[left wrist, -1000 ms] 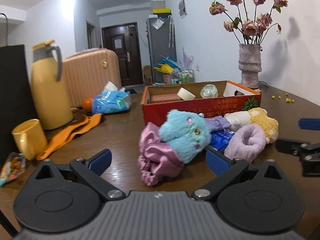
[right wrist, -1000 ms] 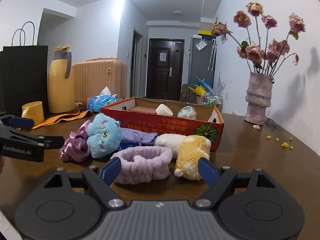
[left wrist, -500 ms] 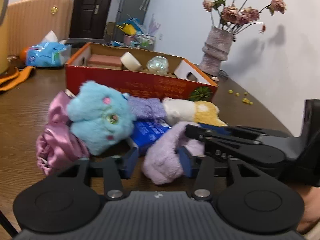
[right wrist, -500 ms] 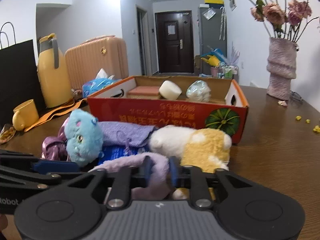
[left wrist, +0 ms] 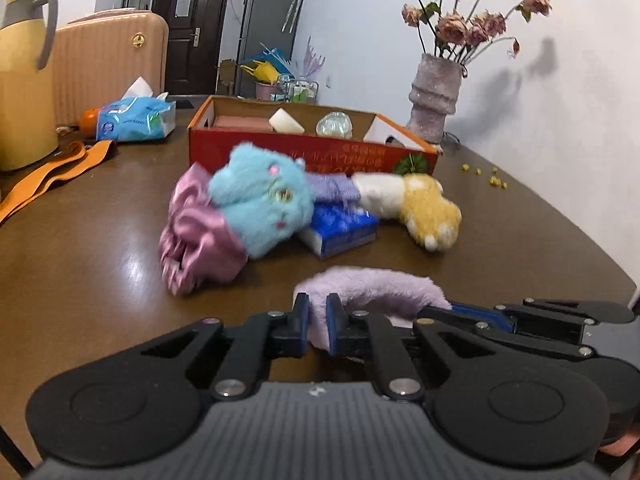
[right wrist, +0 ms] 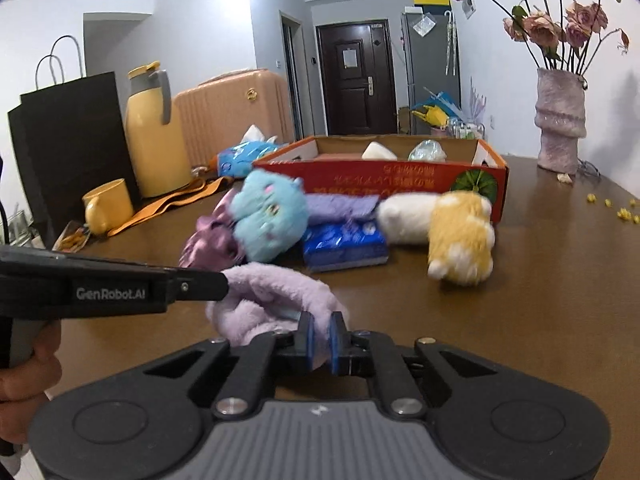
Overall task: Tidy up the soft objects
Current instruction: 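Grasp the lavender fuzzy headband with the left and right tools together, then carry the lavender headband into the box and open both tools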
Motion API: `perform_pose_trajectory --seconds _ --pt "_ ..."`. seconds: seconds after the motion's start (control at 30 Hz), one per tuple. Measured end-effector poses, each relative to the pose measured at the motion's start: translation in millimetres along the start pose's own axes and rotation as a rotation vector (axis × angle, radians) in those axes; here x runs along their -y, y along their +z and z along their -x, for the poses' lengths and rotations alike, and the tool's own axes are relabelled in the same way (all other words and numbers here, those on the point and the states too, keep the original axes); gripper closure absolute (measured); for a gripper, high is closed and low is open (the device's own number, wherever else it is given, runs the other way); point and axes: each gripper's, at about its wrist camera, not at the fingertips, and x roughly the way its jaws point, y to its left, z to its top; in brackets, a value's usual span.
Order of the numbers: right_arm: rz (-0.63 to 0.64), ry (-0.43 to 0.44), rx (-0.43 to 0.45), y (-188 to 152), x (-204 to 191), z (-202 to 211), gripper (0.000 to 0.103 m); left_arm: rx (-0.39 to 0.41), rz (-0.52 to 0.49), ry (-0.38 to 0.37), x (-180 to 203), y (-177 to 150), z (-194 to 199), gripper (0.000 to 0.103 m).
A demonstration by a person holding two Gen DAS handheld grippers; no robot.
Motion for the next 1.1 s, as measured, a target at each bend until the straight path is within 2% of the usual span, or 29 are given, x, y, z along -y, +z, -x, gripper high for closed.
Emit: perform_pose_trajectory --seconds 0.17,0.3,0.43,0.53,0.57,0.63,0.83,0.93,1.1 --pt "0.0 -0.004 0.011 -7.6 -10.7 21.1 0.09 0.015 0.005 -0.018 0.0 -11.8 20.0 0.091" --pt "0.007 -0.035 0.021 -4.1 -8.5 19.4 0.089 0.023 -0.009 -0.017 3.3 -10.0 14.5 0.089" --pt "-0.002 -0.048 0.004 -3.6 -4.5 9.2 0.089 0.007 -0.067 -0.024 11.6 -12.0 2.0 0.071" --pt "-0.006 -0.039 -0.014 -6.0 -3.0 3.7 0.092 0.003 -0.076 -0.015 10.5 -14.0 -3.3 0.071" --pt "-0.003 -0.037 -0.018 -6.4 -2.8 2.4 0.092 0.002 -0.069 -0.011 8.5 -12.8 -5.1 0.072" --pt "0.0 -0.04 -0.019 -7.0 -2.9 1.3 0.094 0.007 -0.074 -0.015 5.7 -11.0 -6.3 0.09" --pt "-0.027 -0.042 0.044 0.3 0.3 11.3 0.097 0.076 -0.066 -0.038 1.9 -0.9 9.3 0.094" --pt "-0.019 -0.027 0.097 18.4 2.8 16.6 0.097 0.131 -0.067 -0.06 -0.7 19.3 16.7 0.094" --pt "0.073 0.001 0.152 91.8 12.6 -10.3 0.097 0.191 -0.082 -0.068 -15.1 100.5 -3.3 0.094"
